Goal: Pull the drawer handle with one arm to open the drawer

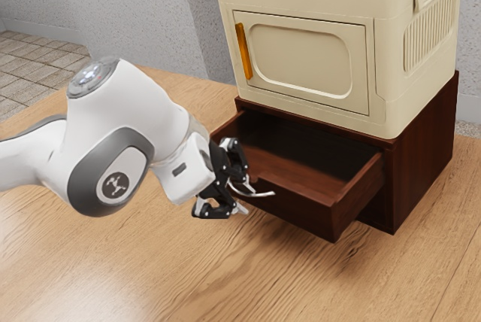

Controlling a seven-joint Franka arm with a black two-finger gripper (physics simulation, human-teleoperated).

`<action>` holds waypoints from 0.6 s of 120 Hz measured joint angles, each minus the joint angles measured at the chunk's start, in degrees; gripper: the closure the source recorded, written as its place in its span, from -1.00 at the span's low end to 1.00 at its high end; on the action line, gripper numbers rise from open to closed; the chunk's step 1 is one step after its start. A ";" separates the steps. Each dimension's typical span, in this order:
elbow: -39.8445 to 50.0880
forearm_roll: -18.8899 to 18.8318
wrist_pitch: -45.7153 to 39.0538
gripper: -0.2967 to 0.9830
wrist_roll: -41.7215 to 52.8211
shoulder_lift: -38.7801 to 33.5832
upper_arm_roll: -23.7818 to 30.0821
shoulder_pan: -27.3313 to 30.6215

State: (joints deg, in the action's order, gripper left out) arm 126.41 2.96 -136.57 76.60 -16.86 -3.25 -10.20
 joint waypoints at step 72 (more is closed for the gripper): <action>5.37 -0.09 -0.15 0.31 -0.89 -5.48 0.08 0.00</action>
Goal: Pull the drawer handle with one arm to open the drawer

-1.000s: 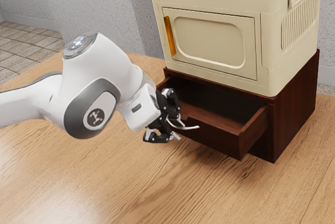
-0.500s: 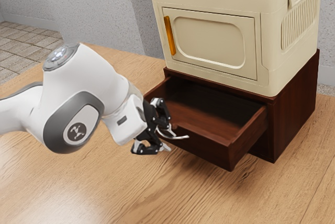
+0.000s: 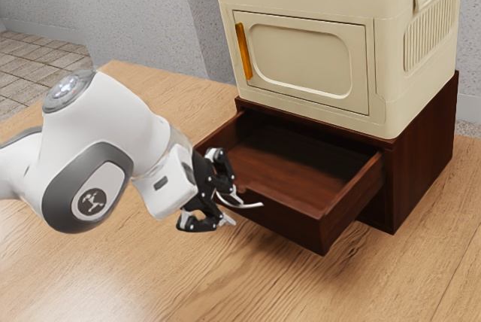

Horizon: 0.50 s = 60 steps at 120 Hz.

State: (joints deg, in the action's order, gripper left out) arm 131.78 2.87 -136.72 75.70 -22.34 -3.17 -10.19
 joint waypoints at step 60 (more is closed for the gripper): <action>1.16 -0.03 0.02 0.26 -0.60 -1.65 0.79 0.32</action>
State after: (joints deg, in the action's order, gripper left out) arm 132.94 2.84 -136.70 75.10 -24.00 -2.38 -9.88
